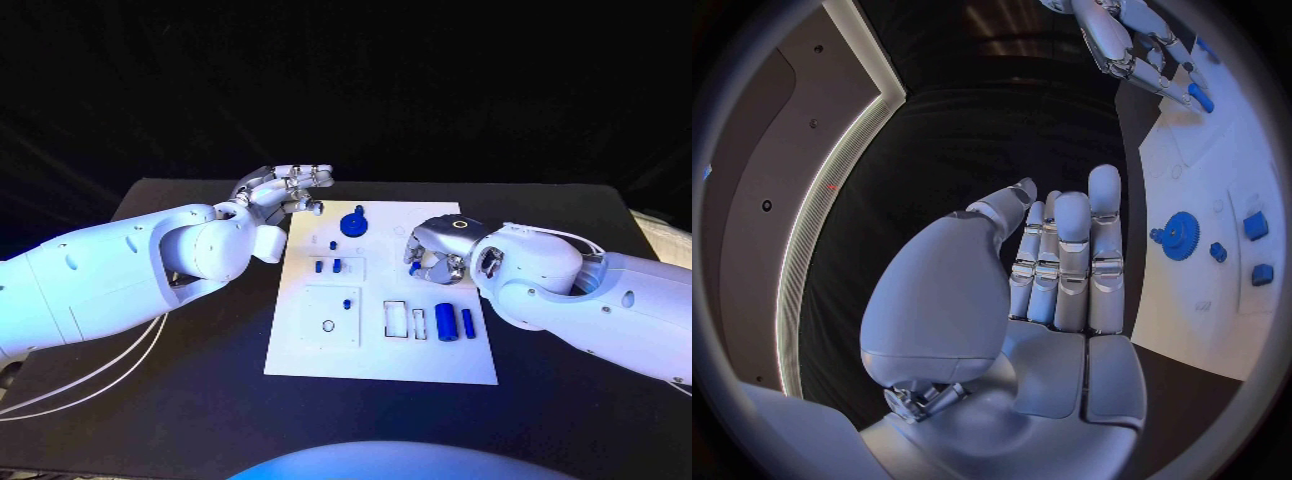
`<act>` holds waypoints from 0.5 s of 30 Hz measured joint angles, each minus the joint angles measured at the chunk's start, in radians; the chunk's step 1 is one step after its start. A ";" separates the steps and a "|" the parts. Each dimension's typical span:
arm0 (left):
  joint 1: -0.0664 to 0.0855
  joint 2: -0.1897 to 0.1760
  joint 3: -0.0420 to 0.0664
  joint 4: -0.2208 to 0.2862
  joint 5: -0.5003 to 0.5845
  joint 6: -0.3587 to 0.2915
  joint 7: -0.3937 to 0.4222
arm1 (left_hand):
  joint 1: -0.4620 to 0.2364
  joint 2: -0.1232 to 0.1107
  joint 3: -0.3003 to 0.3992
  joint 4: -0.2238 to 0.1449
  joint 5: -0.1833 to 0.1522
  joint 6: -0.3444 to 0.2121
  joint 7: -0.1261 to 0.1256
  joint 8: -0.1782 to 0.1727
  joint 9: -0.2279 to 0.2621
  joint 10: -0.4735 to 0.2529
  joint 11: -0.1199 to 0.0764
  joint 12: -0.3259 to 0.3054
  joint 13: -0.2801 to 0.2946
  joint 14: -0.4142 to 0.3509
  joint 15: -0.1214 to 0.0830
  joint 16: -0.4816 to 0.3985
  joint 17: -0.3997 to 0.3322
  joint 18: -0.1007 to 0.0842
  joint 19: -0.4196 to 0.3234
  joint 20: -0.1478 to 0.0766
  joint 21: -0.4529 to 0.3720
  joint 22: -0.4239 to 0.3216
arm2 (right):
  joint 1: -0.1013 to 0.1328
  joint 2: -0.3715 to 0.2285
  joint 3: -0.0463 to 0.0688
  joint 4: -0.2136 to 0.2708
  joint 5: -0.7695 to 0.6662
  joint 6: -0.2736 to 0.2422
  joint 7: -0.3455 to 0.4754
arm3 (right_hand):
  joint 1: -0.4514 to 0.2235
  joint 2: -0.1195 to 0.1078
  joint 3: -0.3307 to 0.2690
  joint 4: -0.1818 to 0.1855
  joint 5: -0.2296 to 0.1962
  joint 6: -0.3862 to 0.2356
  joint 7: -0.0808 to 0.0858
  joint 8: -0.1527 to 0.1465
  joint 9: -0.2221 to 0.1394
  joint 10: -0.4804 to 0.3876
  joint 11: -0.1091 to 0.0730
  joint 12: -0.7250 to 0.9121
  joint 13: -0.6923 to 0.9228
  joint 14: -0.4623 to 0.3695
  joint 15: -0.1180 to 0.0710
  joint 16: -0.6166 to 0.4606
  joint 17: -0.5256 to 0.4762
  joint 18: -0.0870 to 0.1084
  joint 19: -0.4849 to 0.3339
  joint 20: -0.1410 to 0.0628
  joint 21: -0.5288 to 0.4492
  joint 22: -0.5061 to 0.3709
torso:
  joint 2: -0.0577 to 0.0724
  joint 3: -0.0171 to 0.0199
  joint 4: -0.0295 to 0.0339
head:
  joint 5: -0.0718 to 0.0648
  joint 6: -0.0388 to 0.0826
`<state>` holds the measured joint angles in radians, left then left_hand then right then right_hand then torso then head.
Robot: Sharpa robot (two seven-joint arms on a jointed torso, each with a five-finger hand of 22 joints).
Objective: Assemble the parts on the task board
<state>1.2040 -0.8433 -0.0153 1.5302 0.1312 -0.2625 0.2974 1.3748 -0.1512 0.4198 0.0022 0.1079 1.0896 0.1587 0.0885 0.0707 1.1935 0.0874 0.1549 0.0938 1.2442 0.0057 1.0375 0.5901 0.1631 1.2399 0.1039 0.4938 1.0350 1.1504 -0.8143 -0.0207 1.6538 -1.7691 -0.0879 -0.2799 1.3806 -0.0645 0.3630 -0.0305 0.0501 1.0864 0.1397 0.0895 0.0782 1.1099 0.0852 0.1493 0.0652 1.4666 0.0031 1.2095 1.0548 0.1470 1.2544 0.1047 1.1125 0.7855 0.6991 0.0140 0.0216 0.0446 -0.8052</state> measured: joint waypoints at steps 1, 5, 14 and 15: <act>0.000 0.000 0.000 0.000 0.000 0.000 0.000 | 0.000 0.000 0.000 0.000 0.000 0.000 0.000 0.000 0.000 0.000 0.000 0.000 0.000 0.000 0.000 0.000 0.000 0.000 0.000 0.000 0.000 0.000 | 0.000 0.002 0.000 -0.004 -0.002 0.000 0.000 | 0.000 0.000 0.004 -0.002 0.000 0.009 -0.002 0.006 0.001 0.009 -0.002 0.000 0.000 0.000 0.000 0.002 0.003 0.000 0.001 -0.001 0.004 0.004 | 0.000 -0.0001 0.0000 | 0.000 0.000; 0.000 0.000 0.000 -0.001 0.000 0.001 0.000 | 0.000 0.000 0.000 0.000 0.000 0.000 0.000 0.000 0.000 0.000 0.000 0.000 0.000 0.000 0.000 0.000 0.000 0.000 0.000 0.000 0.000 0.000 | -0.001 0.008 0.001 -0.016 -0.016 0.001 -0.001 | 0.004 0.004 0.017 -0.006 -0.002 0.040 -0.012 0.019 0.006 0.040 -0.013 0.007 0.000 -0.002 -0.009 0.007 0.010 0.000 0.011 -0.011 0.014 0.019 | 0.000 -0.0003 0.0000 | 0.000 -0.002; 0.000 0.000 0.000 -0.001 0.000 0.002 -0.002 | 0.000 0.000 0.000 0.000 0.000 0.000 0.000 0.000 0.000 0.000 0.000 0.000 0.000 0.000 0.000 -0.003 -0.002 0.000 0.000 0.000 0.000 -0.002 | -0.006 0.019 0.002 -0.026 -0.046 -0.005 -0.001 | 0.007 0.007 0.045 -0.017 -0.006 0.060 -0.017 0.022 0.009 0.058 -0.006 0.008 0.001 0.002 -0.020 0.015 0.016 0.000 0.020 -0.020 0.024 0.035 | 0.000 -0.0003 -0.0006 | 0.001 -0.006; 0.000 0.000 0.000 -0.001 0.000 0.002 -0.002 | 0.000 0.000 0.000 0.000 0.000 0.000 0.000 0.000 0.000 0.000 0.000 0.000 0.000 0.000 0.000 -0.004 -0.002 0.000 0.000 0.000 0.000 -0.002 | -0.006 0.019 0.002 -0.026 -0.049 -0.007 -0.001 | 0.008 0.008 0.047 -0.018 -0.006 0.060 -0.017 0.022 0.009 0.058 -0.006 0.008 0.001 0.002 -0.020 0.015 0.016 0.000 0.021 -0.021 0.024 0.035 | 0.000 -0.0003 -0.0006 | 0.001 -0.006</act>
<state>1.2039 -0.8436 -0.0155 1.5288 0.1313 -0.2605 0.2953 1.3748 -0.1513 0.4198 0.0022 0.1079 1.0896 0.1587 0.0885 0.0708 1.1935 0.0874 0.1549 0.0936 1.2442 0.0057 1.0338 0.5877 0.1631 1.2398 0.1039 0.4938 1.0331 1.1440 -0.7953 -0.0188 1.6279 -1.8184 -0.0946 -0.2811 1.3887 -0.0564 0.4100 -0.0487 0.0436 1.1459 0.1224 0.1117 0.0877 1.1681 0.0797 0.1573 0.0666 1.4684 -0.0166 1.2248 1.0712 0.1469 1.2752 0.0840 1.1362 0.8208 0.6990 0.0137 0.0210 0.0459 -0.8115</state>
